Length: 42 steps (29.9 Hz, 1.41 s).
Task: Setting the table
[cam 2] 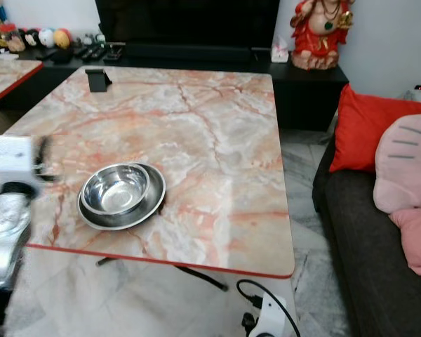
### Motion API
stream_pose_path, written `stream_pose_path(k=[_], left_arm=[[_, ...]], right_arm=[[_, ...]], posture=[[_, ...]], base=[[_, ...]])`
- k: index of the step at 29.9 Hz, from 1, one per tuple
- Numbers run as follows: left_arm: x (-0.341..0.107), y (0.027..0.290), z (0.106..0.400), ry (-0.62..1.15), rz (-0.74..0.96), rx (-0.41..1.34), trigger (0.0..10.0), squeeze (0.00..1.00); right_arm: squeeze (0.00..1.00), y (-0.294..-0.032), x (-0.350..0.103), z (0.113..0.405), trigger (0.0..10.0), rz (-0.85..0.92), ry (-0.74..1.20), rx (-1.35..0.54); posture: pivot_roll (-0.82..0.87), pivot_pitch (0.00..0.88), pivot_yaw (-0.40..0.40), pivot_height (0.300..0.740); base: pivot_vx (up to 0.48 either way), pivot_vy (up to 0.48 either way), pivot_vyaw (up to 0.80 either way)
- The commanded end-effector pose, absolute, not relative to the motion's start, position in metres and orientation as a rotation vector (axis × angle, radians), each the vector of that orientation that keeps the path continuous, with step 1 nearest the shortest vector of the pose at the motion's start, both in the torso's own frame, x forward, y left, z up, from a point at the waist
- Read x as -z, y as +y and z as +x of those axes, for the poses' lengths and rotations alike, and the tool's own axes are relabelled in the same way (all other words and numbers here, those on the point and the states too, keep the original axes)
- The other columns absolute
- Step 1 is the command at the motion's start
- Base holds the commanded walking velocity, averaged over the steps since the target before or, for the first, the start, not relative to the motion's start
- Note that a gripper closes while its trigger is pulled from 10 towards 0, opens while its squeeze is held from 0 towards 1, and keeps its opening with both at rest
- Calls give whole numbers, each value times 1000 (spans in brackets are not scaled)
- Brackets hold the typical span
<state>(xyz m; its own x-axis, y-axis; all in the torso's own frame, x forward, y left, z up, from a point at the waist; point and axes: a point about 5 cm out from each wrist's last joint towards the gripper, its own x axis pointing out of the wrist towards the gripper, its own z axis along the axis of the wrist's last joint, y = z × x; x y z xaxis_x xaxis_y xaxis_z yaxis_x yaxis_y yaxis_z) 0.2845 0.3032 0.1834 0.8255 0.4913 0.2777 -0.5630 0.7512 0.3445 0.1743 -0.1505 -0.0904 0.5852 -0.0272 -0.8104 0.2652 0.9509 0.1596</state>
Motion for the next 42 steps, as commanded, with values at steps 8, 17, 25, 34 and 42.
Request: stream_pose_path(k=[8, 17, 25, 34, 42], left_arm=[[-102, 386, 203, 193, 479, -1021, 10000, 0], [20, 360, 150, 841, 410, -765, 10000, 0], [76, 248, 170, 1019, 231, -50, 10000, 0], [73, 212, 197, 971, 232, 113, 10000, 0], [75, 214, 194, 981, 216, 43, 10000, 0]], right_arm=[[0, -149, 91, 174, 10000, 276, 937, 179], [0, -152, 92, 171, 10000, 220, 965, 185], [0, -164, 95, 164, 10000, 201, 976, 212], [0, -202, 99, 138, 10000, 192, 969, 254], [0, -207, 101, 126, 10000, 180, 986, 241]], posture=[[18, 0, 27, 740], [11, 0, 28, 740], [-14, 0, 29, 740], [-44, 0, 23, 740], [-53, 0, 14, 740]], base=[[0, 0, 0], [0, 0, 0], [0, 0, 0], [0, 0, 0], [0, 0, 0]])
